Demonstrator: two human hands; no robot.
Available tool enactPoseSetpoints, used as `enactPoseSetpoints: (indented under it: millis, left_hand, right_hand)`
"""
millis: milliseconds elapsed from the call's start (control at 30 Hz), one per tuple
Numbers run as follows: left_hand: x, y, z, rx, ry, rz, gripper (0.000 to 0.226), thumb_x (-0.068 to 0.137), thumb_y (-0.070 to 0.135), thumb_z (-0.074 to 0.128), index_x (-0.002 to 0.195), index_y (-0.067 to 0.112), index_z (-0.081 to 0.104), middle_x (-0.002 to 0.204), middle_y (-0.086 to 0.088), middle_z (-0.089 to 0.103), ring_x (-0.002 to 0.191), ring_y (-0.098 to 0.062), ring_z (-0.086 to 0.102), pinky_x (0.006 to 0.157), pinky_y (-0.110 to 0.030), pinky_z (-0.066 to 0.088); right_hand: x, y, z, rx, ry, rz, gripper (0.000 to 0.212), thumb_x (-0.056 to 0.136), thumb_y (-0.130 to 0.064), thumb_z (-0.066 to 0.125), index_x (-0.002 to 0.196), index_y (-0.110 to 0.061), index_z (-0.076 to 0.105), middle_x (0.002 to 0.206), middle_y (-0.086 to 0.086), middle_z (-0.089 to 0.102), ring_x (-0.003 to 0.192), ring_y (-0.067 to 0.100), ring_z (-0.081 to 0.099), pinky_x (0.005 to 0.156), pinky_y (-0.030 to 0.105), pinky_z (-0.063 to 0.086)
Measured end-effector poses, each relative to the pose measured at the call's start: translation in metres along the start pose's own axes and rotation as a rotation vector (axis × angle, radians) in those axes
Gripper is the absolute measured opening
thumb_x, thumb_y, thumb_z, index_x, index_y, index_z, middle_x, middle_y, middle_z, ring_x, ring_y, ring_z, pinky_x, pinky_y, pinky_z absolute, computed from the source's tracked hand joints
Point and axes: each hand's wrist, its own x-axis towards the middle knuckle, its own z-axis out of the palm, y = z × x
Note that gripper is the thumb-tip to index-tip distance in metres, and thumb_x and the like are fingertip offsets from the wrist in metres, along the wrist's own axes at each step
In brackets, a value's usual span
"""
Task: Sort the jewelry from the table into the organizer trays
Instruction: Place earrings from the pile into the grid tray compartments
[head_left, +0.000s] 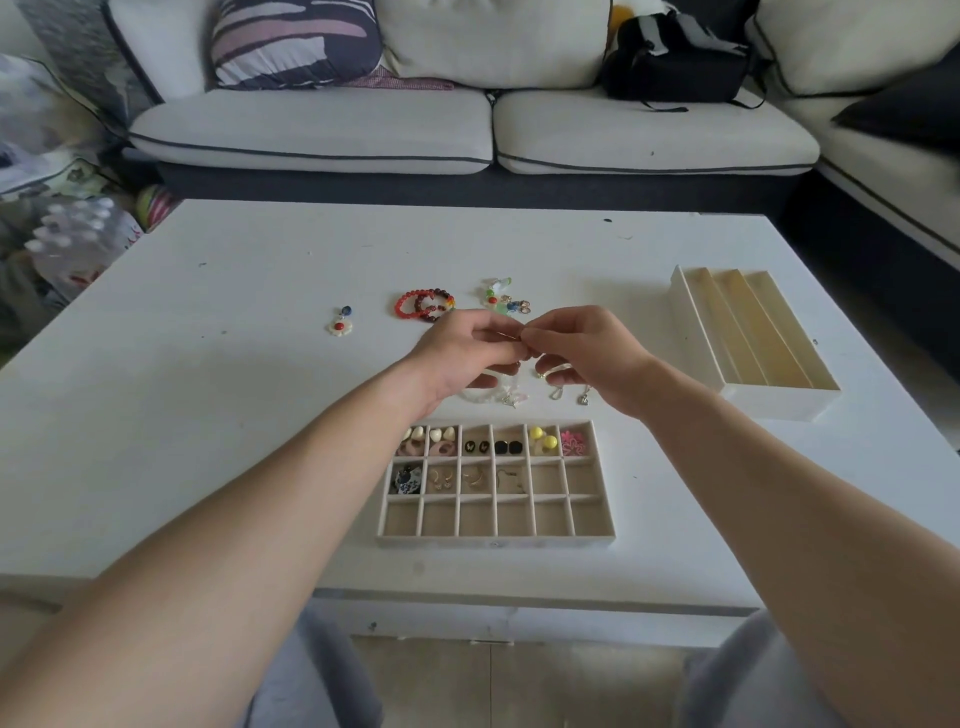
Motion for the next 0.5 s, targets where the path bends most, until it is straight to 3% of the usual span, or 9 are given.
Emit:
enactPoseSetpoints:
  millis: [200, 400, 500]
  left_hand:
    - [-0.0011, 0.0007, 0.0018, 0.065, 0.000, -0.034, 0.016, 0.091, 0.018, 0.074, 0.107, 0.017, 0.073, 0.091, 0.002, 0.079, 0.079, -0.008, 0.073, 0.066, -0.022, 0.051]
    - [-0.0026, 0.0008, 0.0016, 0.087, 0.016, -0.056, 0.014, 0.092, 0.024, 0.072, 0.104, 0.018, 0.076, 0.090, 0.003, 0.079, 0.071, -0.005, 0.068, 0.065, -0.022, 0.047]
    - [-0.0034, 0.0017, 0.0018, 0.064, 0.049, -0.037, 0.014, 0.092, 0.026, 0.072, 0.103, 0.019, 0.075, 0.090, 0.004, 0.079, 0.071, -0.006, 0.069, 0.064, -0.022, 0.047]
  right_hand:
    - [-0.0002, 0.0014, -0.0020, -0.033, 0.022, -0.015, 0.009, 0.091, -0.016, 0.075, 0.082, -0.017, 0.076, 0.073, 0.000, 0.072, 0.069, 0.012, 0.063, 0.072, 0.033, 0.056]
    - [0.0002, 0.0021, 0.0018, -0.026, 0.077, -0.010, 0.007, 0.089, -0.019, 0.077, 0.085, -0.013, 0.076, 0.077, 0.001, 0.072, 0.068, 0.011, 0.065, 0.072, 0.033, 0.057]
    - [0.0007, 0.0017, 0.0010, -0.044, 0.095, 0.021, 0.020, 0.090, -0.031, 0.075, 0.093, -0.011, 0.075, 0.081, 0.004, 0.071, 0.070, 0.012, 0.065, 0.073, 0.035, 0.057]
